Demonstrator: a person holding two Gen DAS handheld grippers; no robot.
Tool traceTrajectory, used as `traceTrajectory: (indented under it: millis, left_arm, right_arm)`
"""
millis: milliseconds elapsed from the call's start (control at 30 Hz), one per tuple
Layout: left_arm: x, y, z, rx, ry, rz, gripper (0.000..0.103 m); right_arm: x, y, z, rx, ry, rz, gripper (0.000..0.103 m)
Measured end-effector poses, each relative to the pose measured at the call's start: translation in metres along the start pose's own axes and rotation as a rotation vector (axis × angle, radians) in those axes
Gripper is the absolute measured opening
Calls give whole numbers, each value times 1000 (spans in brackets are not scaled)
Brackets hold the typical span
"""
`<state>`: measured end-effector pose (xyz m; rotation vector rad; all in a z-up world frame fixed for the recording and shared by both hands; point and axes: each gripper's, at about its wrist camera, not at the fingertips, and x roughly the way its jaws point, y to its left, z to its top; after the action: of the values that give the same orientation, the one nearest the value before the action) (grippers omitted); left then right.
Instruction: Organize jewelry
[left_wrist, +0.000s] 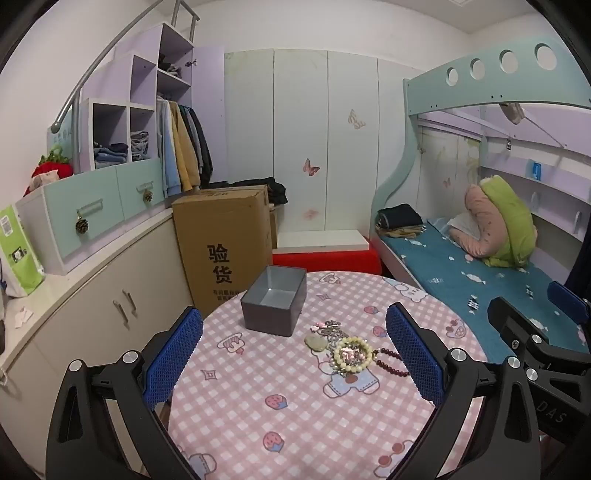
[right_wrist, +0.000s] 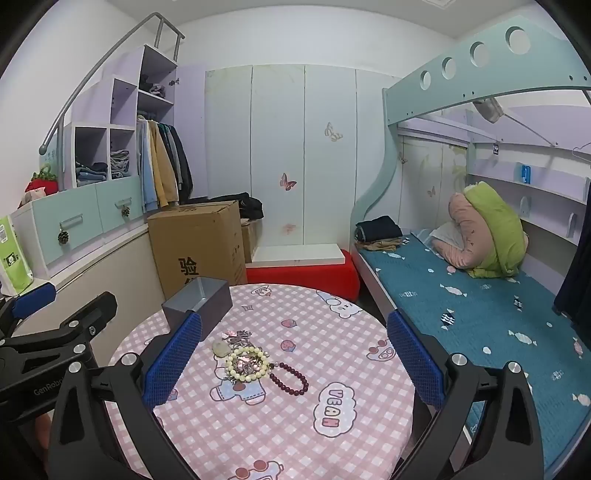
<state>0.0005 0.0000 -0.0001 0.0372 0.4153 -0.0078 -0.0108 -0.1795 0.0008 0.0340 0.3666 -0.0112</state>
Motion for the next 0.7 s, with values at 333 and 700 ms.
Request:
traceTrajectory:
  millis: [333,700]
  left_arm:
    - [0,0,0,2,0,1,97]
    - [0,0,0,2,-2,0,97]
  right_arm:
    - [-2,-1,0,2,-11,0,97]
    - [-1,-1,0,4,-9,-1,97]
